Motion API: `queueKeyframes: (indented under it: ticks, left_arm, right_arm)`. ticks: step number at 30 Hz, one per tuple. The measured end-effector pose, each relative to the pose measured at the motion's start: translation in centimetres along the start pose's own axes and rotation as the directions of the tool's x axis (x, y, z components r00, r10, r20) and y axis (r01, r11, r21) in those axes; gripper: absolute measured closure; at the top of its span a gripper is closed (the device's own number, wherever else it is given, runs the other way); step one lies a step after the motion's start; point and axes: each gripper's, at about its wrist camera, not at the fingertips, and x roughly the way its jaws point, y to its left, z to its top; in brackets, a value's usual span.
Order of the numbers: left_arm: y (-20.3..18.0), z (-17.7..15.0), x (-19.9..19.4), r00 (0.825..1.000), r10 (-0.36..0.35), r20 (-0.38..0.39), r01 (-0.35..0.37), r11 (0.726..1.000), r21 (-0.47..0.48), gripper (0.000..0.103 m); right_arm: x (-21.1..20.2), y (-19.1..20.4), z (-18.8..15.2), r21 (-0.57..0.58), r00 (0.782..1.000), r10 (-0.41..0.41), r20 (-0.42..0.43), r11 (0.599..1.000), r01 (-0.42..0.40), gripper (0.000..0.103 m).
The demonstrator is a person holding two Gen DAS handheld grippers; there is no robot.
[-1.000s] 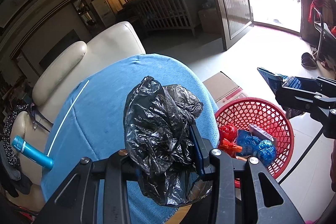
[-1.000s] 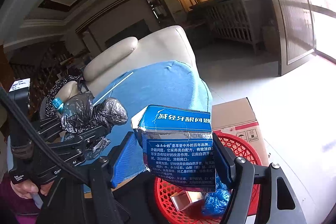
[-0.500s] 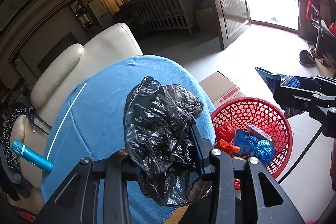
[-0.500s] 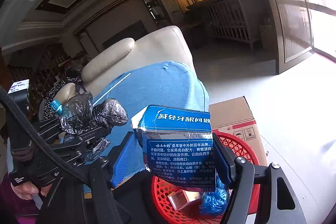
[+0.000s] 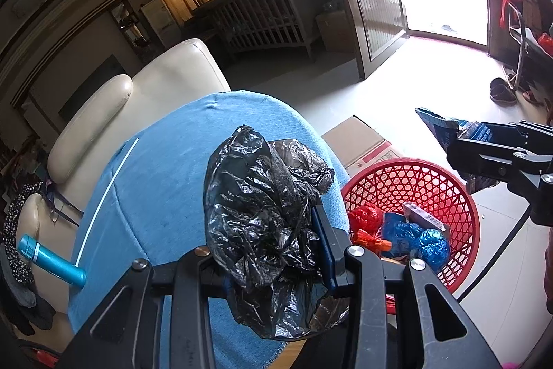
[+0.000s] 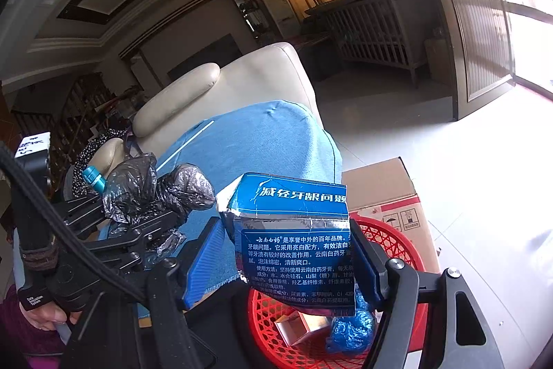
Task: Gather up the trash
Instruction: 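Bring both held items over the rim of the red wastebasket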
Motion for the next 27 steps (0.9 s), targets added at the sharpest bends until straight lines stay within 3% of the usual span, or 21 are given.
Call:
queueKeyframes:
  ticks: [27]
  left_arm:
    - [-0.9,0.4,1.1,0.999,-0.019,-0.033,0.020,0.999,0.037,0.063]
  right_arm:
    - [0.4,-1.4,-0.1,0.050,1.000,-0.007,-0.020,0.999,0.008,0.030]
